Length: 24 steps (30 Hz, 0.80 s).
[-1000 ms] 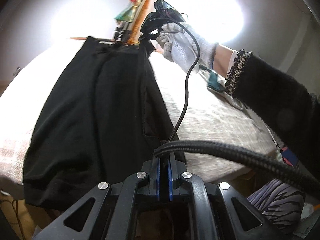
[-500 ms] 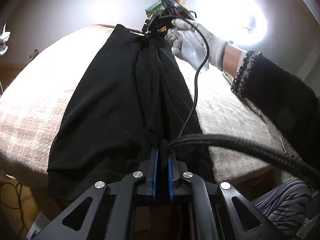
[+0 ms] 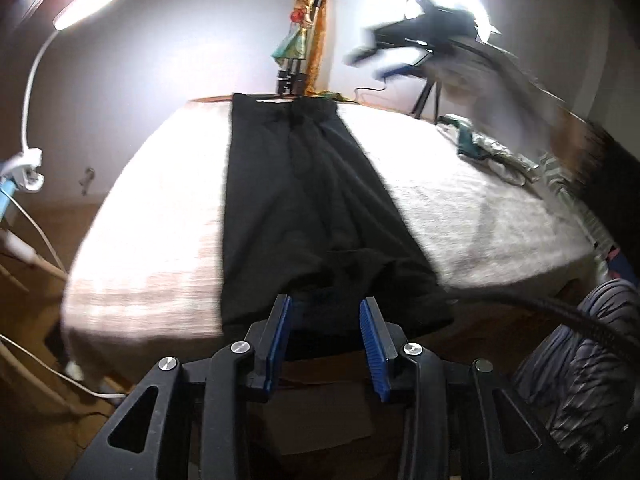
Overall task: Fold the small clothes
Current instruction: 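Grasp the hem end of the folded strip with both grippers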
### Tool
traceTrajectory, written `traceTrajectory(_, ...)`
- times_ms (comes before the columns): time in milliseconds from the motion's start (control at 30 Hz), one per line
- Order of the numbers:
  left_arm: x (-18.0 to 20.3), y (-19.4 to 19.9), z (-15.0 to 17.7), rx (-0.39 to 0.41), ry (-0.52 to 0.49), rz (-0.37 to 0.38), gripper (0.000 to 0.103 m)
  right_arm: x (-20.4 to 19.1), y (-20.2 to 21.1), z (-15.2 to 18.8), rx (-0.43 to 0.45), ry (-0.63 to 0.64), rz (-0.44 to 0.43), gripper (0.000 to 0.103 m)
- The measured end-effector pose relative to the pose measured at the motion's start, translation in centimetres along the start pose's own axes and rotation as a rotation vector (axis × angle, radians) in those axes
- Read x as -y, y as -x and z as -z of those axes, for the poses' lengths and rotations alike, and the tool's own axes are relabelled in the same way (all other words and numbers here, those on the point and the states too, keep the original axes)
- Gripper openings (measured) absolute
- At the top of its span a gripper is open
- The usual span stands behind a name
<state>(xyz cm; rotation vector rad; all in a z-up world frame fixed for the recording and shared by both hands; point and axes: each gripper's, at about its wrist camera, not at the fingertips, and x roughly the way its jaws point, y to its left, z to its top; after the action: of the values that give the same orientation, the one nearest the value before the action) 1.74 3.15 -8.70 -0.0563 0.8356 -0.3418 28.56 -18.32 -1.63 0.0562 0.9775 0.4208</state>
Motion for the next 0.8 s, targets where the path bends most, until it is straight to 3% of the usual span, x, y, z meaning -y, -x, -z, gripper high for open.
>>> traceTrajectory(200,-4.2,-0.6,-0.6,-0.037,0.052,-0.024,0.041,-1.1,2.4,12.6,-0.135,-0.024,-0.063,0.06)
traceTrajectory(367,-5.2,-2.3,-0.6,-0.08,0.084,-0.018,0.041,-1.8,0.9,19.6,-0.246,-0.068,-0.123,0.053)
traceTrajectory(533,-6.4,-4.0,-0.1,-0.136,0.151,-0.007,0.041,-2.6,0.6,22.2,-0.243,-0.054,-0.132,0.053)
traceTrajectory(733,-6.2,-4.6,0.3,-0.157,0.141,-0.007,0.038,-4.0,0.8,22.7,-0.223,0.015,-0.122,0.053)
traceTrajectory(800,-5.8,-5.0,0.3,-0.168,0.131,-0.008,0.032,-4.4,0.8,22.9,-0.223,0.036,-0.123,0.041)
